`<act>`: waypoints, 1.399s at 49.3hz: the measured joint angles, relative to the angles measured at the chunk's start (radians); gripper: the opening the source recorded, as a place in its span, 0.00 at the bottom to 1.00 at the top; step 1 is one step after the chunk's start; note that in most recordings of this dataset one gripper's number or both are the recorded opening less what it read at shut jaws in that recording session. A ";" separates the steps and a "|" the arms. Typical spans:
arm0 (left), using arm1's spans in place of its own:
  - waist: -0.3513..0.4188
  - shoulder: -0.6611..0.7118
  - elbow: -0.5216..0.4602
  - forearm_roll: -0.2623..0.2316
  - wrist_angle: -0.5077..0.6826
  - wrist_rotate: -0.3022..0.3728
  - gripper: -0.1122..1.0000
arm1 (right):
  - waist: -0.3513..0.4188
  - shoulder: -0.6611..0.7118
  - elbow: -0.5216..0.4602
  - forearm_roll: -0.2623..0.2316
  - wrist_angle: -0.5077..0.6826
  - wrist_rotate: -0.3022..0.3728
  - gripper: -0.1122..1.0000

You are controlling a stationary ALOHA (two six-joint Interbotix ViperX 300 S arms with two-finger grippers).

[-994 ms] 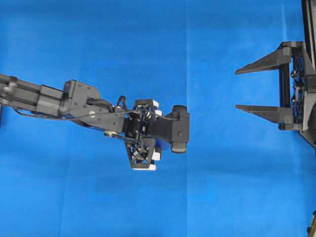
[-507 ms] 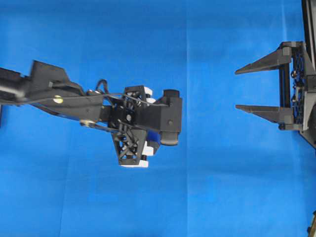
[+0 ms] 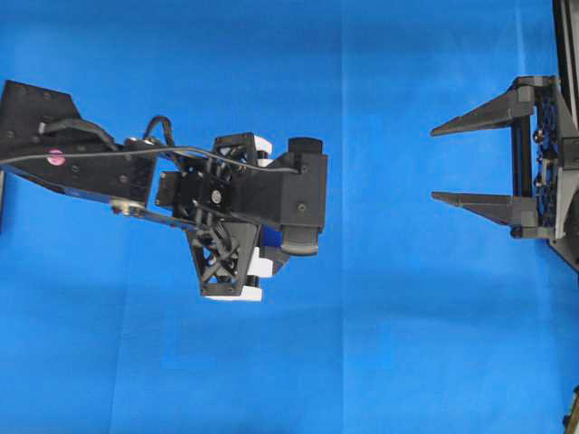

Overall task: Handover the blue block to the right arm after grasping it with the left arm, then place it in the designated position.
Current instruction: 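Lift the blue cube with the left gripper and raise it upward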

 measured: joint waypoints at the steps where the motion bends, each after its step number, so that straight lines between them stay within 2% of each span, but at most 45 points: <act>1: 0.000 -0.003 0.000 0.000 0.002 0.002 0.54 | 0.000 0.000 0.000 0.000 0.000 0.000 0.97; 60: 0.009 -0.011 0.002 0.000 0.000 -0.002 0.54 | 0.000 0.002 0.000 0.000 0.000 0.000 0.97; 69: 0.009 -0.037 0.020 0.000 -0.040 -0.003 0.54 | 0.000 0.000 0.000 0.000 0.000 0.000 0.97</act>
